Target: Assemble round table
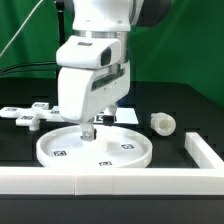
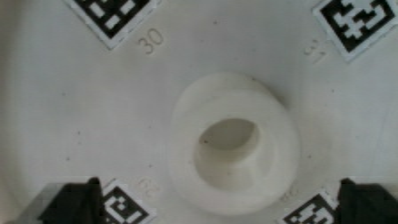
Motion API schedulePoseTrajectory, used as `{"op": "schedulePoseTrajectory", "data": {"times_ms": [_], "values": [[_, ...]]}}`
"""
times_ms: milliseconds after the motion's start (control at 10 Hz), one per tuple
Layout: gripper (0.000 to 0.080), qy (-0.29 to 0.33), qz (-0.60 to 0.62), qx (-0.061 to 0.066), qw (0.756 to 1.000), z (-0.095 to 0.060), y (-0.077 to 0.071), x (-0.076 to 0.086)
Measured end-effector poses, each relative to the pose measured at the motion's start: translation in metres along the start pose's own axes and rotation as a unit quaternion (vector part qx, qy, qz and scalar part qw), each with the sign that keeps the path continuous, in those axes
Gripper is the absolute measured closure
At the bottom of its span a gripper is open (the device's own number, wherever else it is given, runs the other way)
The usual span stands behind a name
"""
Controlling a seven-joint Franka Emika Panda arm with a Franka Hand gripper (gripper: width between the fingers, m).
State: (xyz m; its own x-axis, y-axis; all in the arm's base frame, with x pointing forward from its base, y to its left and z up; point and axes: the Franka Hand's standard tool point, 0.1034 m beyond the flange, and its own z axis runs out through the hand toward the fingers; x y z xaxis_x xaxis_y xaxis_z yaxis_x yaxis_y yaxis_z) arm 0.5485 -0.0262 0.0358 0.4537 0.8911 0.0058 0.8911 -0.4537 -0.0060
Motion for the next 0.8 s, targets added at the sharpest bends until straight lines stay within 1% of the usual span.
{"op": "schedulePoseTrajectory", "data": {"times_ms": [400, 600, 700, 800], "values": [[0.0150, -0.003, 0.004, 0.012, 1.000, 0.018, -0.004, -0.006], [0.0150, -0.004, 0.006, 0.016, 1.000, 0.023, -0.004, -0.008], [0.0260, -0.004, 0.006, 0.016, 1.000, 0.023, -0.005, -0.008], [0.0395, -0.004, 0.006, 0.016, 1.000, 0.023, -0.005, -0.008]]}}
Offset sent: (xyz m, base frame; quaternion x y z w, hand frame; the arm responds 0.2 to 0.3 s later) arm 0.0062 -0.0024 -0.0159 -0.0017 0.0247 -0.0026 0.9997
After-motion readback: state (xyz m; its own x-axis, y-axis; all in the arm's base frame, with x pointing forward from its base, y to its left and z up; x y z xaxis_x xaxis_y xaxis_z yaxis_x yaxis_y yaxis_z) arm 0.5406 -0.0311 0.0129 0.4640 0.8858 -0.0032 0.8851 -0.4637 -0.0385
